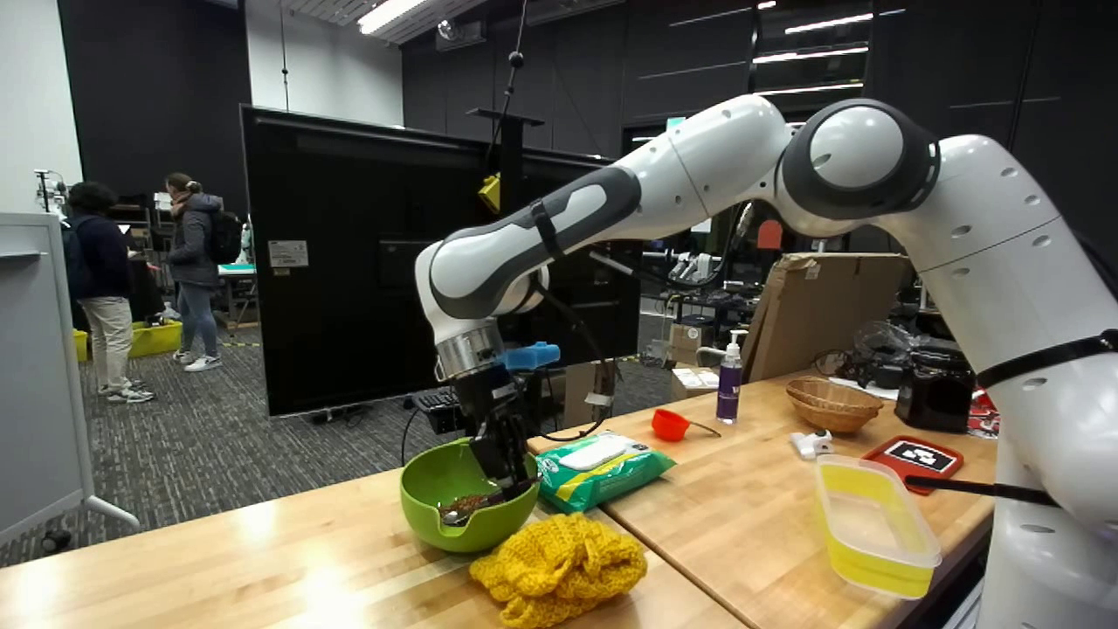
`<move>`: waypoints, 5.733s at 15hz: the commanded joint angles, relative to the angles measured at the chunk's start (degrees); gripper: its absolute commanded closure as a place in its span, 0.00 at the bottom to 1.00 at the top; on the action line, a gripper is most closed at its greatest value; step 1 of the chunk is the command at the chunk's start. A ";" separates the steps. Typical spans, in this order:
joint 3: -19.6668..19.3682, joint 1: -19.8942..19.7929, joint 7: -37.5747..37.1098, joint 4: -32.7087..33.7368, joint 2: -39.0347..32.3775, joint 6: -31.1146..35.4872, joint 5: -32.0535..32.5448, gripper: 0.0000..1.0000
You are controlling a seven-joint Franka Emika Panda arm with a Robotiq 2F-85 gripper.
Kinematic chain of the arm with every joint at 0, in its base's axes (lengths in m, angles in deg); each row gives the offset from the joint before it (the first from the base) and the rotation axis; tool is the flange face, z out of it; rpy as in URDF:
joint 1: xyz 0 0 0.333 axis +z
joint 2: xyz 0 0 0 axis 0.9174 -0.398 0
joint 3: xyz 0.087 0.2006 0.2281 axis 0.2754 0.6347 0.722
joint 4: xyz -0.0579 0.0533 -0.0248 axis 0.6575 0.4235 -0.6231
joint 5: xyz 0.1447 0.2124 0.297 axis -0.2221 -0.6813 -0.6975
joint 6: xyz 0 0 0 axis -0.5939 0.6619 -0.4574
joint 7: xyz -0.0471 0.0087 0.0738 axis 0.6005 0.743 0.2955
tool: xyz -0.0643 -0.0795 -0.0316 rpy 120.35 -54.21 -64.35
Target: Remove the spoon from the green bowl and put it on the table
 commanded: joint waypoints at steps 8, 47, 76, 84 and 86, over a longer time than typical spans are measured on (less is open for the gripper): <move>-0.27 2.33 -1.18 7.71 -0.48 -21.18 2.44 0.98; -2.04 1.14 -18.82 19.04 7.58 -45.46 2.25 0.98; -5.22 -8.34 -17.62 -55.37 47.11 2.20 -13.88 0.98; -8.52 -8.59 -0.59 -65.08 52.49 20.64 -11.57 0.98; -10.09 -9.11 1.42 -66.38 54.71 19.84 -11.41 0.98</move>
